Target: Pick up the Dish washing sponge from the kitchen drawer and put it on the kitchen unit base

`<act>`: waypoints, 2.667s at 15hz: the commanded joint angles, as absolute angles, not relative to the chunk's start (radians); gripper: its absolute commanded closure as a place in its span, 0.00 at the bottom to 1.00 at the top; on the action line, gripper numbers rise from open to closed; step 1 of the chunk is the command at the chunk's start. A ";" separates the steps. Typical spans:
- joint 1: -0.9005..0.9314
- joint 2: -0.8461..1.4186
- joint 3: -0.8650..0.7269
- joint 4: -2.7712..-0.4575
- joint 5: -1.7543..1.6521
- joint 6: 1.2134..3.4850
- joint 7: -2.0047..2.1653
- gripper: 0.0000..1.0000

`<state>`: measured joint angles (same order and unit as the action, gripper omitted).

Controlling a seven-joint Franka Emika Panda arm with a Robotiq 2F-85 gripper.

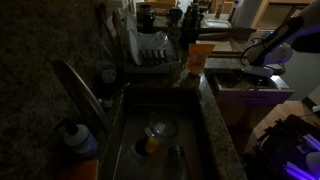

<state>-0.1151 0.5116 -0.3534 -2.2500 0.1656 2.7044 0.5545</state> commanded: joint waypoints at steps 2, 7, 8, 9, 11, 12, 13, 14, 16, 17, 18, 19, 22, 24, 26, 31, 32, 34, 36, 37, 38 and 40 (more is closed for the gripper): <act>-0.121 0.539 -0.351 -2.224 0.171 2.677 0.563 0.00; -0.118 0.590 -0.357 -2.191 0.167 2.644 0.604 0.00; -0.112 0.599 -0.362 -2.184 0.162 2.643 0.615 0.00; -0.116 0.601 -0.358 -2.179 0.166 2.643 0.615 0.00; -0.131 0.595 -0.341 -2.179 0.174 2.648 0.592 0.00; -0.131 0.598 -0.341 -2.178 0.174 2.653 0.593 0.00; -0.131 0.594 -0.341 -2.184 0.172 2.664 0.588 0.00; -0.124 0.585 -0.345 -2.200 0.167 2.702 0.587 0.00; -0.114 0.570 -0.354 -2.203 0.163 2.679 0.601 0.00; -0.113 0.570 -0.354 -2.203 0.163 2.689 0.601 0.00; -0.119 0.567 -0.349 -2.206 0.170 2.696 0.596 0.00; -0.121 0.566 -0.347 -2.205 0.172 2.697 0.594 0.00; -0.121 0.571 -0.348 -2.200 0.169 2.687 0.592 0.00; -0.128 0.585 -0.346 -2.188 0.168 2.682 0.585 0.25; -0.136 0.612 -0.348 -2.157 0.169 2.660 0.590 0.34; -0.150 0.633 -0.344 -2.115 0.175 2.643 0.590 0.70; -0.152 0.634 -0.343 -2.111 0.177 2.636 0.591 0.76; -0.154 0.635 -0.343 -2.106 0.178 2.631 0.592 0.90; -0.154 0.637 -0.343 -2.101 0.178 2.625 0.593 1.00; -0.154 0.637 -0.343 -2.100 0.177 2.623 0.593 1.00; -0.152 0.636 -0.343 -2.100 0.175 2.625 0.594 1.00; -0.150 0.632 -0.344 -2.098 0.174 2.630 0.594 1.00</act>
<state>-0.1263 0.5872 -0.3527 -2.1429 0.1651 2.6294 0.6012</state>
